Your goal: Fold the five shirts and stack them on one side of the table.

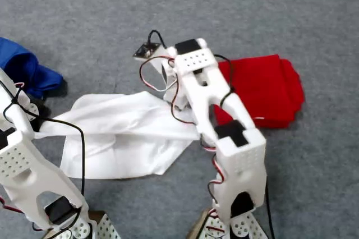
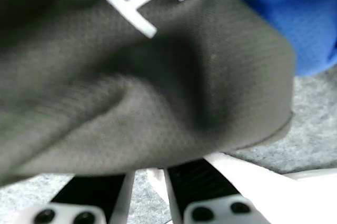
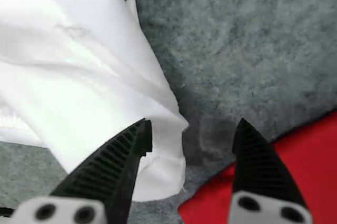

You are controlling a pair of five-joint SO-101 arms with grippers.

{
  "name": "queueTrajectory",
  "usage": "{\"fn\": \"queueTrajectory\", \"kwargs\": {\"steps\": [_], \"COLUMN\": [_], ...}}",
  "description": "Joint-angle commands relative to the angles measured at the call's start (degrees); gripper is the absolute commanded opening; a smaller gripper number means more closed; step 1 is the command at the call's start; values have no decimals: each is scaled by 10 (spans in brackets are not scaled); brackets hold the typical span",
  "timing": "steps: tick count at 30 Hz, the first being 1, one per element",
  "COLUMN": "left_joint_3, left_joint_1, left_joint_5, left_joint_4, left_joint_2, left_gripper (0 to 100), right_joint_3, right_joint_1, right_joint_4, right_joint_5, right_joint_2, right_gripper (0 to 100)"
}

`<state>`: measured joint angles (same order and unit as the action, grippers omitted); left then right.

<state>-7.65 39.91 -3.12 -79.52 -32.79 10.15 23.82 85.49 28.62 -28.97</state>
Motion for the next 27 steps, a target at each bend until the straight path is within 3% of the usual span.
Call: {"fn": "queueTrajectory", "kwargs": {"steps": [1, 14, 21, 27], "left_joint_3": [-7, -7, -7, -7], "left_joint_1": [-11, -11, -11, -11], "left_joint_5": [-4, -4, -4, -4], "left_joint_4": [37, 37, 37, 37], "left_joint_2": [5, 5, 5, 5], "left_gripper": [19, 19, 19, 19], "right_joint_3": [2, 26, 36, 50], "right_joint_1": [0, -2, 0, 0], "right_joint_4": [-7, -16, 11, 37], "right_joint_5": [-6, -4, -5, -2], "right_joint_2": [-24, -60, -36, 15], "right_gripper": [260, 257, 82, 77]}}
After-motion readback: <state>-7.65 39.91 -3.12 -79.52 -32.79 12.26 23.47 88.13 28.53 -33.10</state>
